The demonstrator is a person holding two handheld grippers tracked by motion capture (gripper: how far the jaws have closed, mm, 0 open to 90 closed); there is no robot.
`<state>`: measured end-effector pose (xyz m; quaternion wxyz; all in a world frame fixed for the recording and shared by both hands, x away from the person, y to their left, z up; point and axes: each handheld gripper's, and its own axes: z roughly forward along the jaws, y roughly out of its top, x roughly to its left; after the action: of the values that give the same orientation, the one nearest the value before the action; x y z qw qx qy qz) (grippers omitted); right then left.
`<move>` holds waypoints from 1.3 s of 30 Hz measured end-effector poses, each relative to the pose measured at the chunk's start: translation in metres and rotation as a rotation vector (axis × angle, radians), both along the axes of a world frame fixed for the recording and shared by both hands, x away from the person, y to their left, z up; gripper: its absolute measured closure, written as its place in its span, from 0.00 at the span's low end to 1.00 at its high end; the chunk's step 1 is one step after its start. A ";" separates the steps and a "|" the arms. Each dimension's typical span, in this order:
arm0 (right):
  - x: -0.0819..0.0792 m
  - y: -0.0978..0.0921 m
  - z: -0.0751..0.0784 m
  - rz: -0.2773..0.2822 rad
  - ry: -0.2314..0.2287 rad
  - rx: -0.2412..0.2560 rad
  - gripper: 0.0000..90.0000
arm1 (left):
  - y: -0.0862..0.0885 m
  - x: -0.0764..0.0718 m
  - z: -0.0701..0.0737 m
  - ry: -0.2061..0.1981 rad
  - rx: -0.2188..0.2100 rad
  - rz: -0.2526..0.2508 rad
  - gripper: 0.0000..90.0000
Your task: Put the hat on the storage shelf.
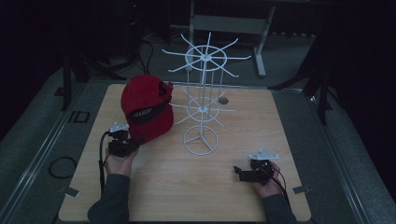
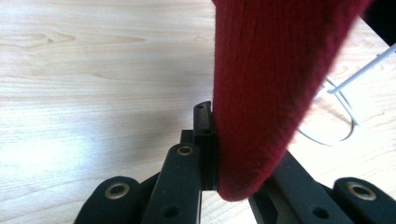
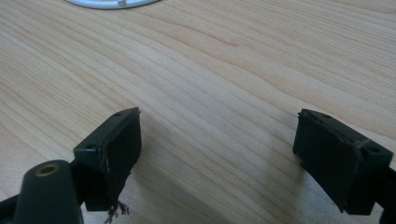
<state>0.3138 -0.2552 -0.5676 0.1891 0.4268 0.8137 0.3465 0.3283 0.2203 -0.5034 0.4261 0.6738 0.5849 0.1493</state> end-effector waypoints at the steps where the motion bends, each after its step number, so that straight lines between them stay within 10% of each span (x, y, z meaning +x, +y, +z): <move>1: 0.000 0.000 0.000 0.000 0.000 0.000 0.17 | 0.002 0.000 0.003 -0.005 -0.001 0.003 0.95; 39: 0.000 0.000 0.000 -0.001 0.001 0.001 0.17 | 0.025 -0.002 0.057 -0.120 0.040 0.078 0.95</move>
<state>0.3138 -0.2551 -0.5675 0.1888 0.4272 0.8135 0.3465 0.3262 0.2456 -0.4460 0.4406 0.6488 0.5810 0.2176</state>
